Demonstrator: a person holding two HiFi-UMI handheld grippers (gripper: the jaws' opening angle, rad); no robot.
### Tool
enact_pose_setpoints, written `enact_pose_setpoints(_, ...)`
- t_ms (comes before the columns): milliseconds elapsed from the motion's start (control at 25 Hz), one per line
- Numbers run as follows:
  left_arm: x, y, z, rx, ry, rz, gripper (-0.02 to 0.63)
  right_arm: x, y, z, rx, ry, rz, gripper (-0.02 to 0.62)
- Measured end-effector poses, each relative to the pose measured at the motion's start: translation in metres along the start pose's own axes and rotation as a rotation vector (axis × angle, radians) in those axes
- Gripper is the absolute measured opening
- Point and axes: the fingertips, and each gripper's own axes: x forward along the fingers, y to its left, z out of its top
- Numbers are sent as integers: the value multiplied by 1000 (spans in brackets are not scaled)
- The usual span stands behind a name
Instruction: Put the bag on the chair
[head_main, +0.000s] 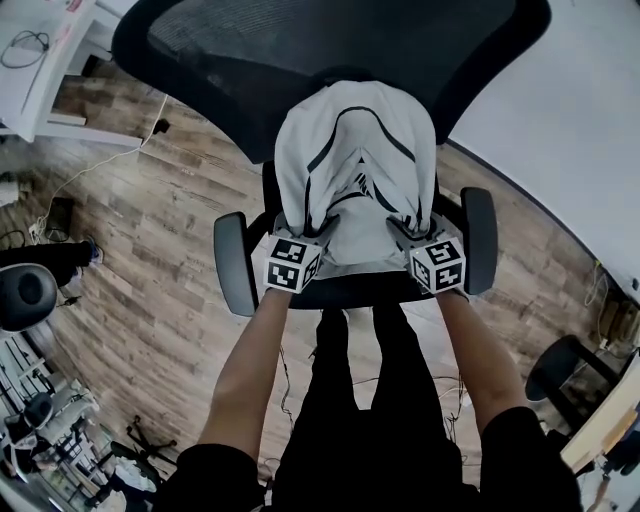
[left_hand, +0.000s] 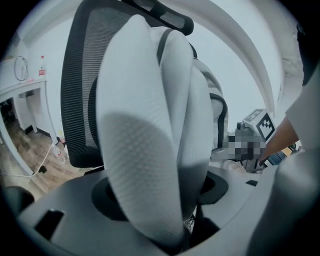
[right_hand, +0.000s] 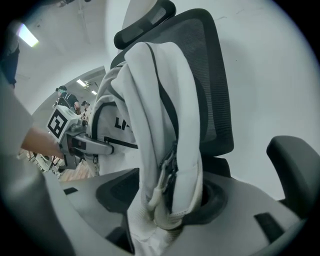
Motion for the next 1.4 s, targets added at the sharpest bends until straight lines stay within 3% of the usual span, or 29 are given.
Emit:
enact_pose_setpoints(200, -17, 9, 2, 7, -17, 35, 388, -4, 0, -1, -11, -15, -47, 303)
enact_pose_setpoints(400, -43, 4, 4, -25, -47, 59, 400, -28, 2, 4, -79, -16, -44, 340)
enact_pose_setpoints(600, -69, -5, 12, -63, -81, 70, 402, -61, 1, 19, -85, -57, -95, 350)
enact_pose_setpoints(760, -85, -10, 33, -78, -122, 78, 402, -77, 3, 45, -102, -94, -121, 350)
enact_pose_setpoints(1080, -151, -26, 98, -4, -197, 111, 400, -125, 28, 118, -123, -210, -129, 353)
enact_pose_setpoints(1400, -198, -75, 143, 3, -270, 75, 399, -191, 56, 167, -33, -344, -114, 350)
